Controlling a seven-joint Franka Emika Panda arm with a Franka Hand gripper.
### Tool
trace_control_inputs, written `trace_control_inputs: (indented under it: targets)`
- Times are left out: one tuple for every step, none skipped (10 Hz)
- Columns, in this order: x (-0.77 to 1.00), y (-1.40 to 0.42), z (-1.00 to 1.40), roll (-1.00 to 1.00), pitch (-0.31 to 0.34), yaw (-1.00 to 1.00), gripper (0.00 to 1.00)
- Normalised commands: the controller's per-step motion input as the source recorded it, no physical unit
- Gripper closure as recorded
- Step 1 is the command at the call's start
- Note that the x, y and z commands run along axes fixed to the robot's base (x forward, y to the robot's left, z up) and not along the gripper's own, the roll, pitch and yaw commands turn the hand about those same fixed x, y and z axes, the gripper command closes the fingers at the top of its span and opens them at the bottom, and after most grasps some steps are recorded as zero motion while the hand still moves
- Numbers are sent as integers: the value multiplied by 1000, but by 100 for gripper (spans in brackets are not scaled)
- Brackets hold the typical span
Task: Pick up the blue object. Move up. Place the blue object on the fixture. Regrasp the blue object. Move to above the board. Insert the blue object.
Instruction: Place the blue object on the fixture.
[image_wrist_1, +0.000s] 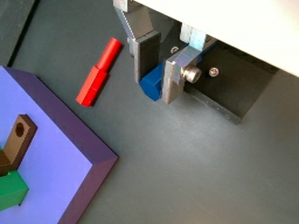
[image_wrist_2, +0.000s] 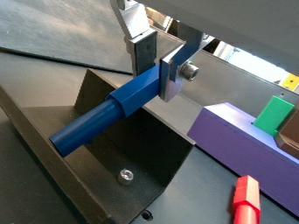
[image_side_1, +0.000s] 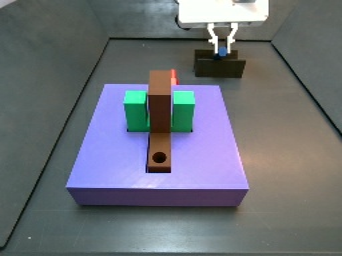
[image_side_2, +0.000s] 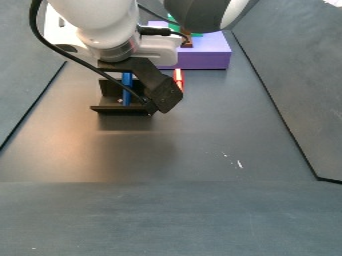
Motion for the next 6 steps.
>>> trace_control_inputs:
  targets:
    - [131,0,-20,-177,40,-29,100]
    - [83,40,0,-223,109,-51,100]
    - [97,94,0,-357,26,-63,100]
    - [100,109,0,-343,0,-51,100]
    - [74,131,0,-374,0,-51,100]
    - [60,109,-43,-297,0,-26,100]
